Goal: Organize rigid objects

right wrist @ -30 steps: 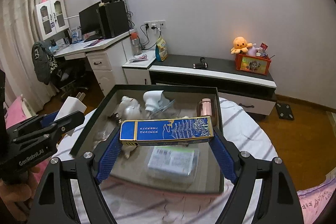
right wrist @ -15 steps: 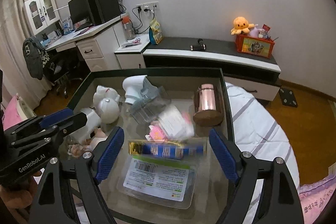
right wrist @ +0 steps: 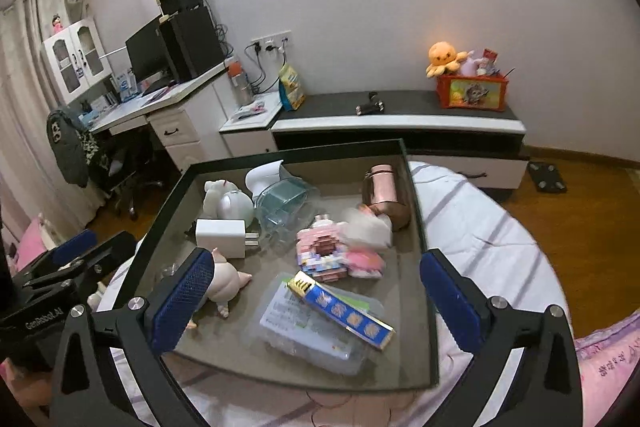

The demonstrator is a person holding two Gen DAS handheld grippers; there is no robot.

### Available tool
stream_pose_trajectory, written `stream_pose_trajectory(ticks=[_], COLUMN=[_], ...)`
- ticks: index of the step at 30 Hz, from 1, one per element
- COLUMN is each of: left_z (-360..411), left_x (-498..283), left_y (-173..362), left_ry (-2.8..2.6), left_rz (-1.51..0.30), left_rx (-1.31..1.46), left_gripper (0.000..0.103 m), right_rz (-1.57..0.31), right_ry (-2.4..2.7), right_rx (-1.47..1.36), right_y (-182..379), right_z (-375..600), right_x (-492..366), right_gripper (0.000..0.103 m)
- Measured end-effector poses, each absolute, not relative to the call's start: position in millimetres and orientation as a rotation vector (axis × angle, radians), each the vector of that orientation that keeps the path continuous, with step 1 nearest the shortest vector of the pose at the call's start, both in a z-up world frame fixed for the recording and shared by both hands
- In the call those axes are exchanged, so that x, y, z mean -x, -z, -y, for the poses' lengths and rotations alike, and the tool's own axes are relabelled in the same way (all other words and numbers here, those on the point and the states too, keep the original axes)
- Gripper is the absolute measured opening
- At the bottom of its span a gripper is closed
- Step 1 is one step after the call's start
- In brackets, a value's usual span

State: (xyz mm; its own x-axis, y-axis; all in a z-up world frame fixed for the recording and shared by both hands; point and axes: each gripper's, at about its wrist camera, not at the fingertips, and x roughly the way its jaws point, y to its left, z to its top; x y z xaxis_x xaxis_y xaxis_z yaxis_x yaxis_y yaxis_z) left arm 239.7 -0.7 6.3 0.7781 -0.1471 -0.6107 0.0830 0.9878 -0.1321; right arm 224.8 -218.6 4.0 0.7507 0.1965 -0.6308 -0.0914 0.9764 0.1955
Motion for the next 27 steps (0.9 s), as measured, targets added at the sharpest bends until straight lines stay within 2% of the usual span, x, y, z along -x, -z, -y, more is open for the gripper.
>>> stream_pose_trajectory(ticks=[27], left_z=[-19.0], left_x=[-56.9], left_y=[-45.2], left_ry=[0.078], left_rz=[-0.550], left_rx=[0.112], left_gripper=[0.103], right_rz=[-0.484], right_ry=[-0.041], right_rx=[-0.048], right_y=[-69.4], right_z=[195.6], right_x=[-27.6], right_gripper=[0.103])
